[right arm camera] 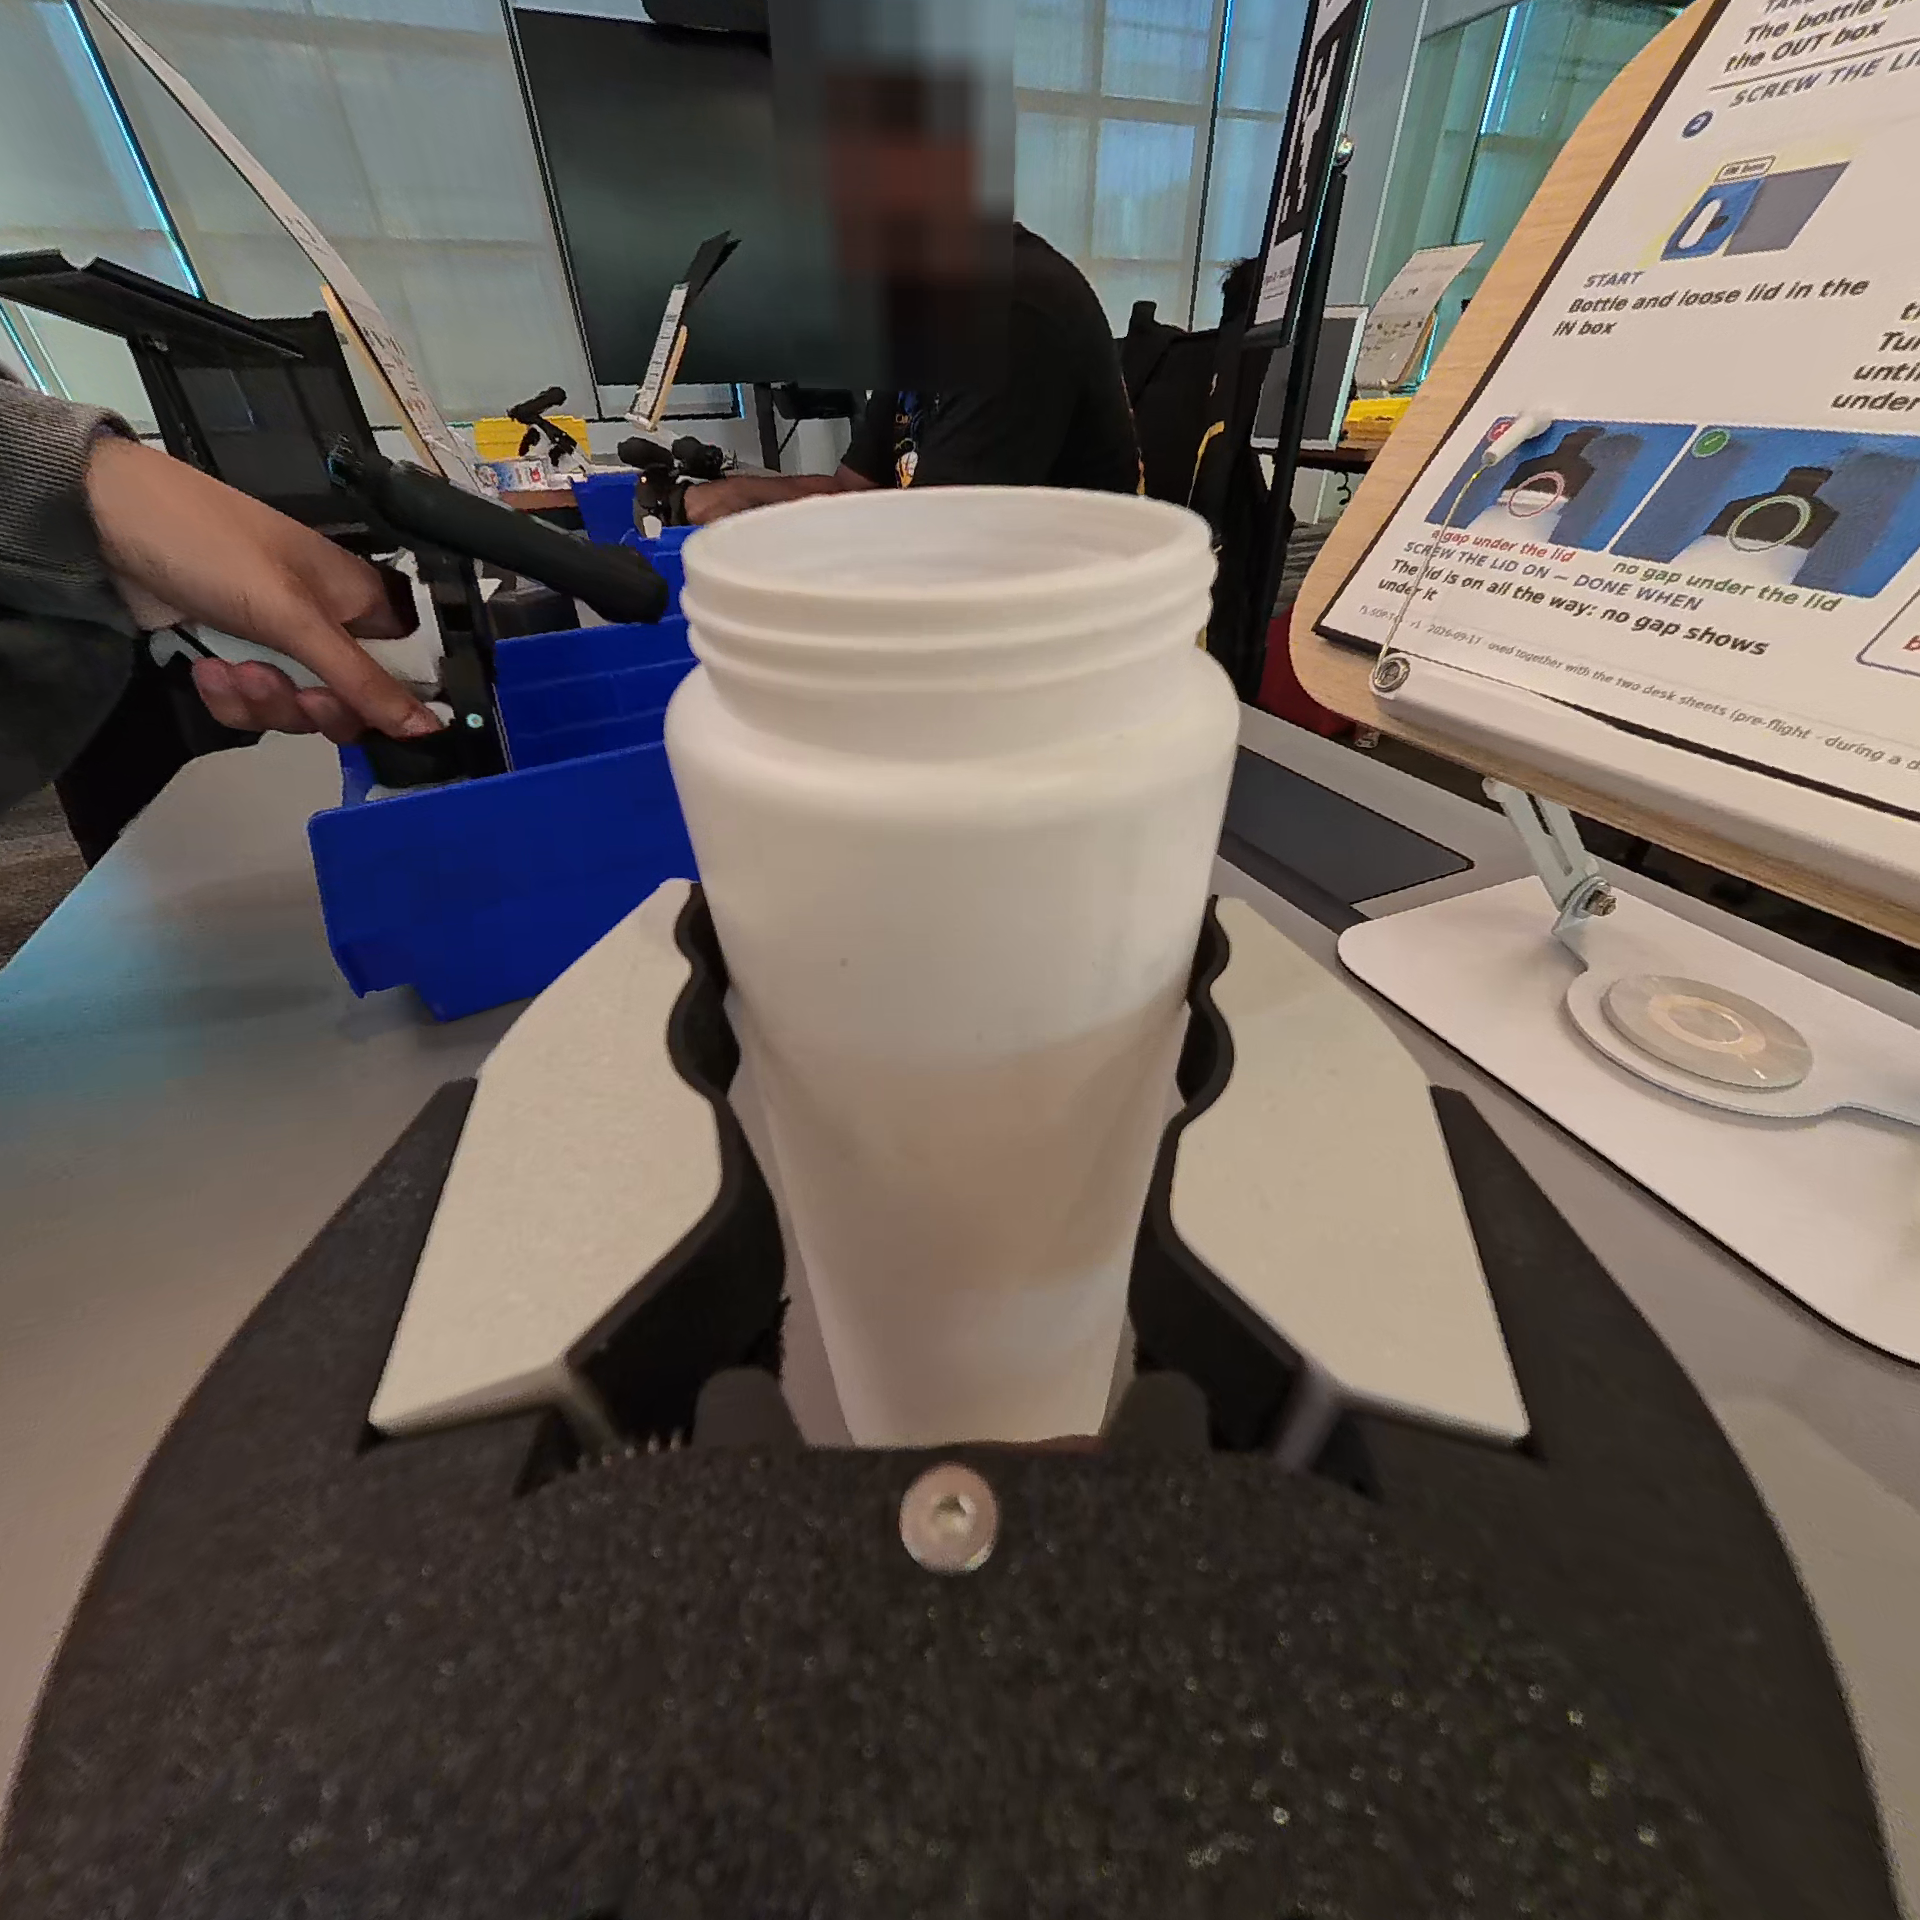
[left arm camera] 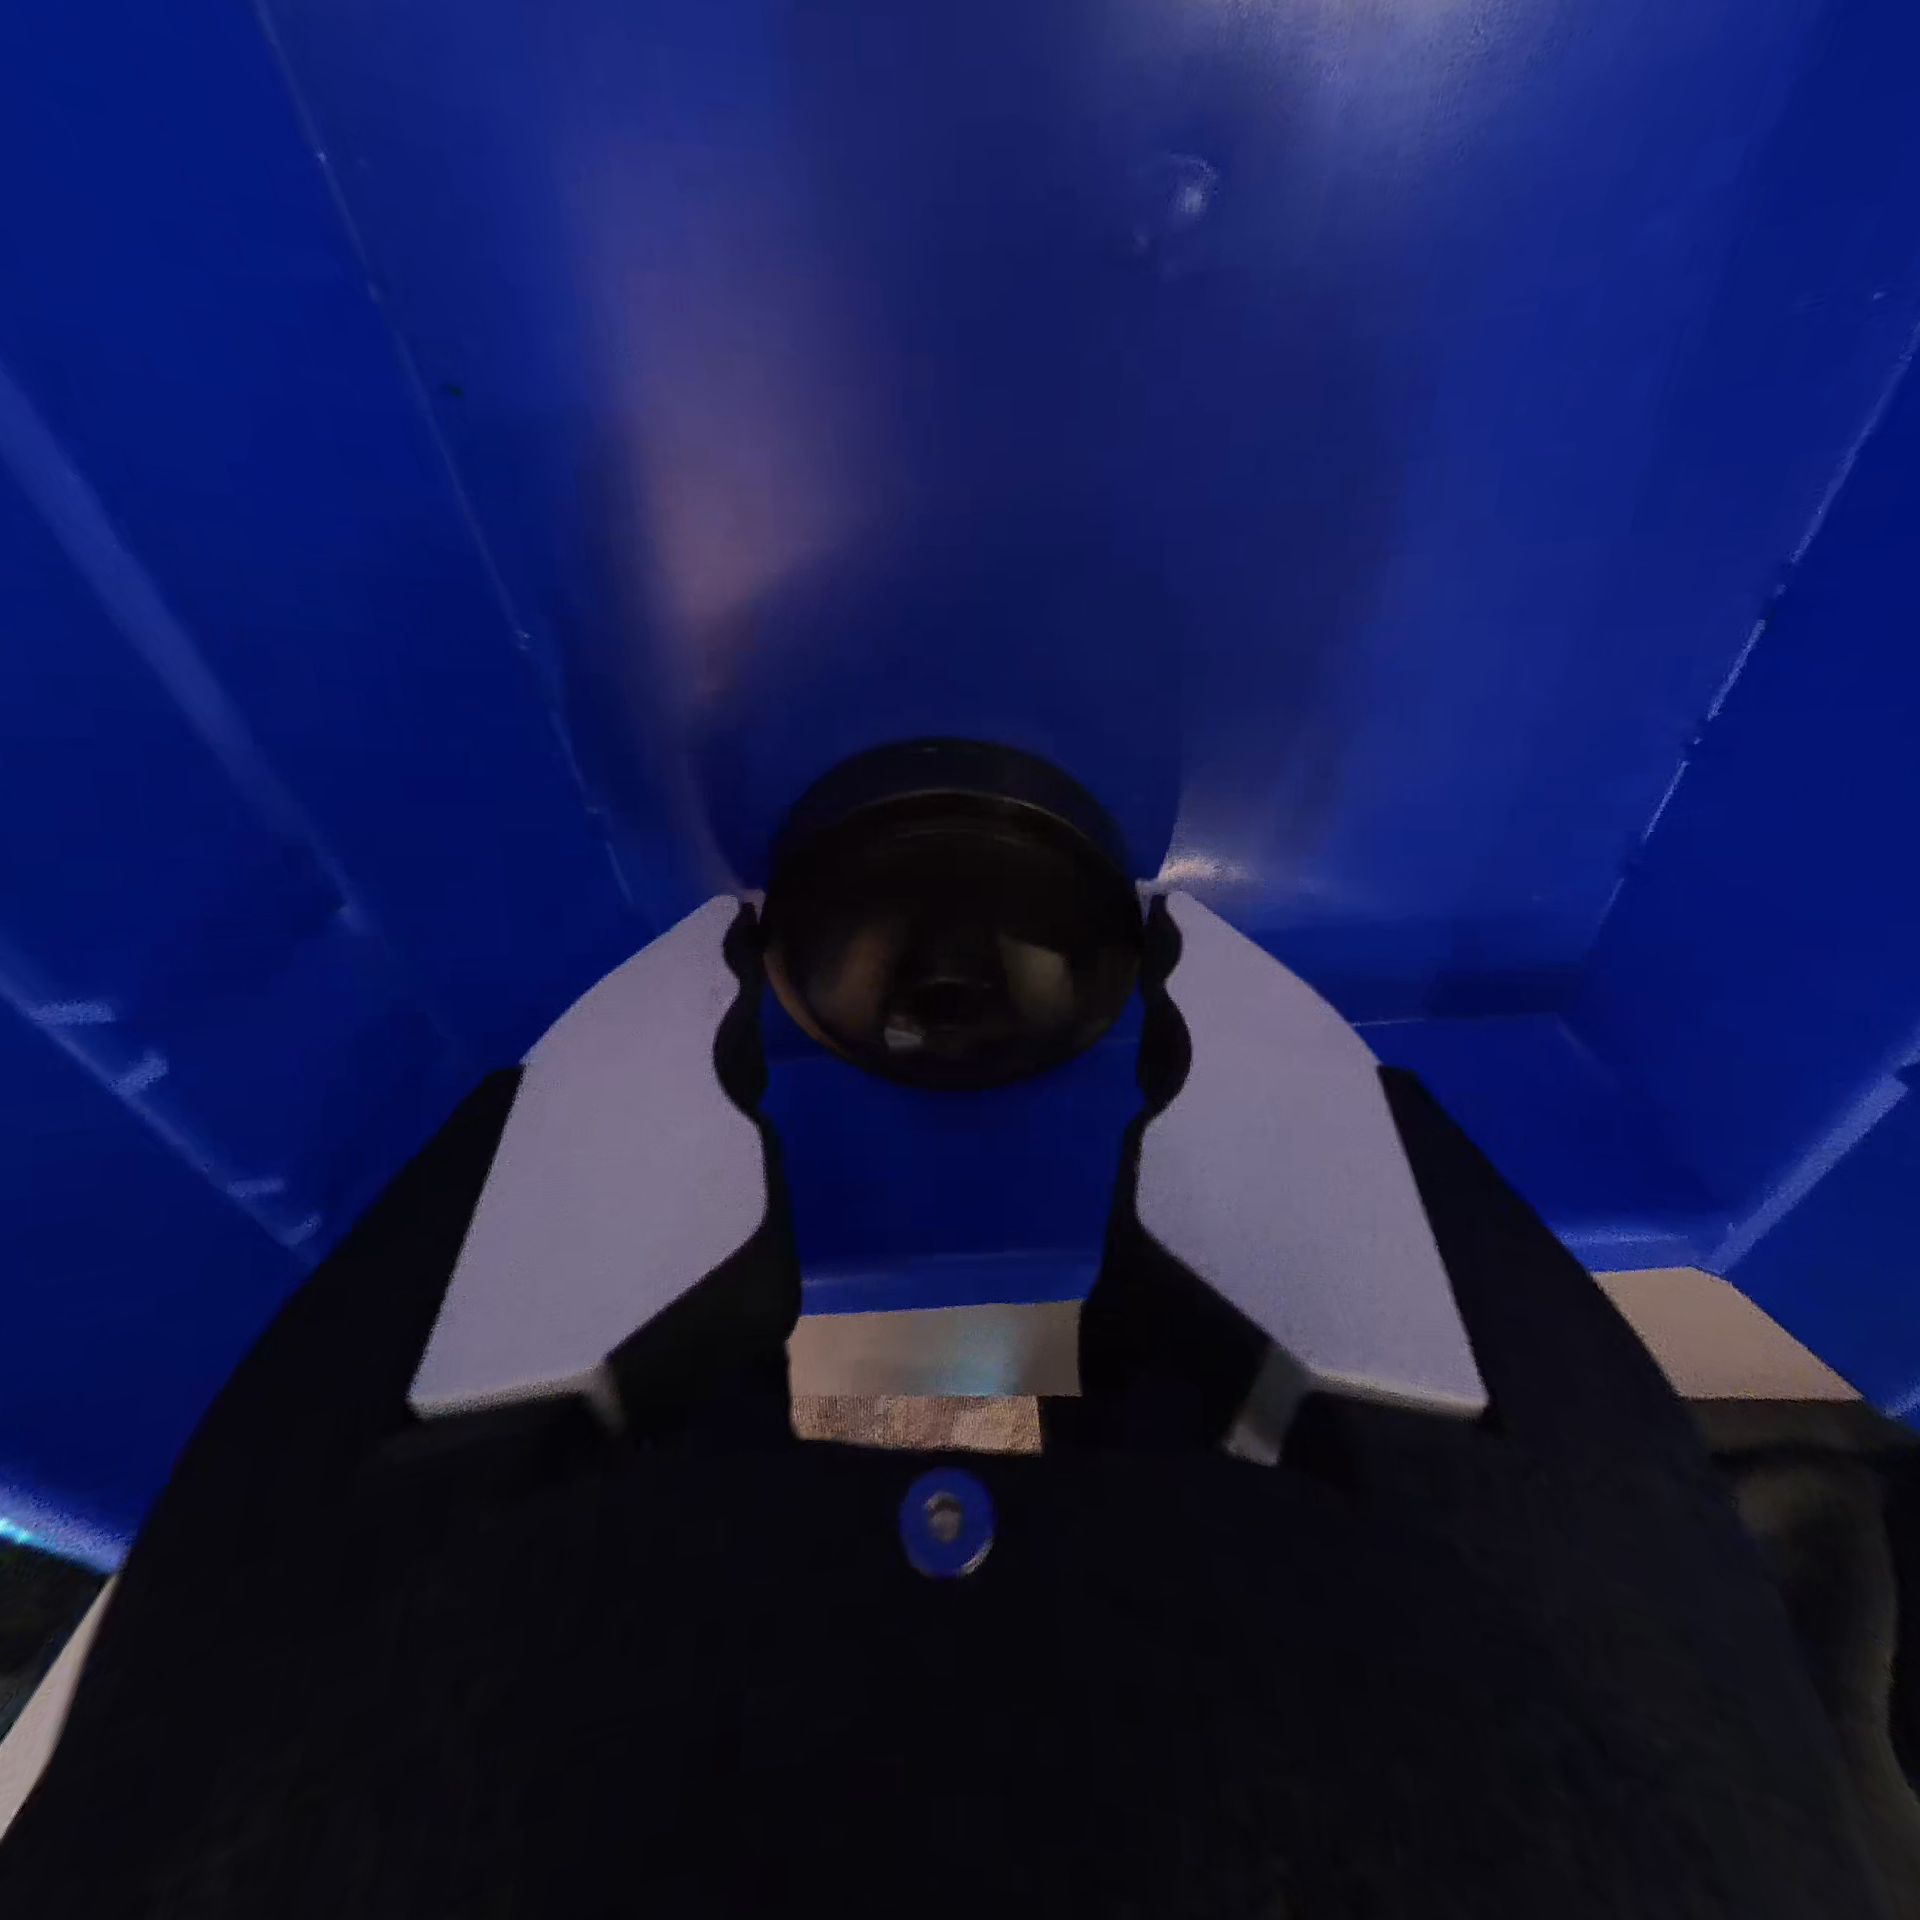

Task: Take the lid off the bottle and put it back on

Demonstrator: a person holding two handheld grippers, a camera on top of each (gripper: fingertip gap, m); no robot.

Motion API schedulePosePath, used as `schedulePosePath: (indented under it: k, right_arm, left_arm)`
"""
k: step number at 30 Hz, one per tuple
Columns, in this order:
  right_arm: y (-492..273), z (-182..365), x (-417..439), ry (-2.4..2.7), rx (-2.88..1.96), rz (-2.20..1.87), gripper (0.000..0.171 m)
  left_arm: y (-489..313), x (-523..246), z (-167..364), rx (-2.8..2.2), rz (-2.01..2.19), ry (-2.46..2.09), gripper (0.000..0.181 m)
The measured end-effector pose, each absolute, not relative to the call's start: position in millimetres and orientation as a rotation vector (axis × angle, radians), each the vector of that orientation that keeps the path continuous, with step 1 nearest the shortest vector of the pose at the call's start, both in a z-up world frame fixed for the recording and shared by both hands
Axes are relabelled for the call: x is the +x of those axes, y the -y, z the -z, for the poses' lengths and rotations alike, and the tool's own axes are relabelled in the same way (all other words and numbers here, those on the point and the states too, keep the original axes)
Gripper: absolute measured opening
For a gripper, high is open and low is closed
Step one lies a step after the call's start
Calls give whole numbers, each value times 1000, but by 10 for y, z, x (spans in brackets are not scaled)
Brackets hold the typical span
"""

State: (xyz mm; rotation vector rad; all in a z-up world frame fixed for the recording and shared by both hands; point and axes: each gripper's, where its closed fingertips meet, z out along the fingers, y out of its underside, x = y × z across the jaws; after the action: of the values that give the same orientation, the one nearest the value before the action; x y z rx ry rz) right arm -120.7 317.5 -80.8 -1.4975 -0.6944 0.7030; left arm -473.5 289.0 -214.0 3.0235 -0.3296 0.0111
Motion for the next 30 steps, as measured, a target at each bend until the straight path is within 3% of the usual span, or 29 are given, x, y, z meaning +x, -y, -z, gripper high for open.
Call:
schedulePosePath:
  k: [4, 7, 11, 17, 24, 30]
  right_arm:
    - [-3186, 808, -1214, 692, -1496, -706, 85]
    - [-3187, 807, -1215, 692, -1491, -708, 85]
    - [-3197, 806, -1221, 687, -1485, -711, 85]
    - [-3206, 806, -1225, 681, -1483, -706, 85]
    - [-3200, 812, -1212, 673, -1501, -678, 85]
    - [-3203, 817, -1201, 658, -1526, -647, 85]
  left_arm:
    - [-2961, -4672, 1924, 3036, -90, 488, 70]
    - [-3134, -4364, 1381, 3063, -98, 946, 69]
    - [-2946, -3453, 444, 2779, -187, 1756, 69]
    - [-2843, -2218, -368, 2396, 46, 2179, 70]
    - [-2919, -1230, -277, 2200, 167, 2164, 70]
    - [-3038, -1037, 127, 2255, 303, 1980, 70]
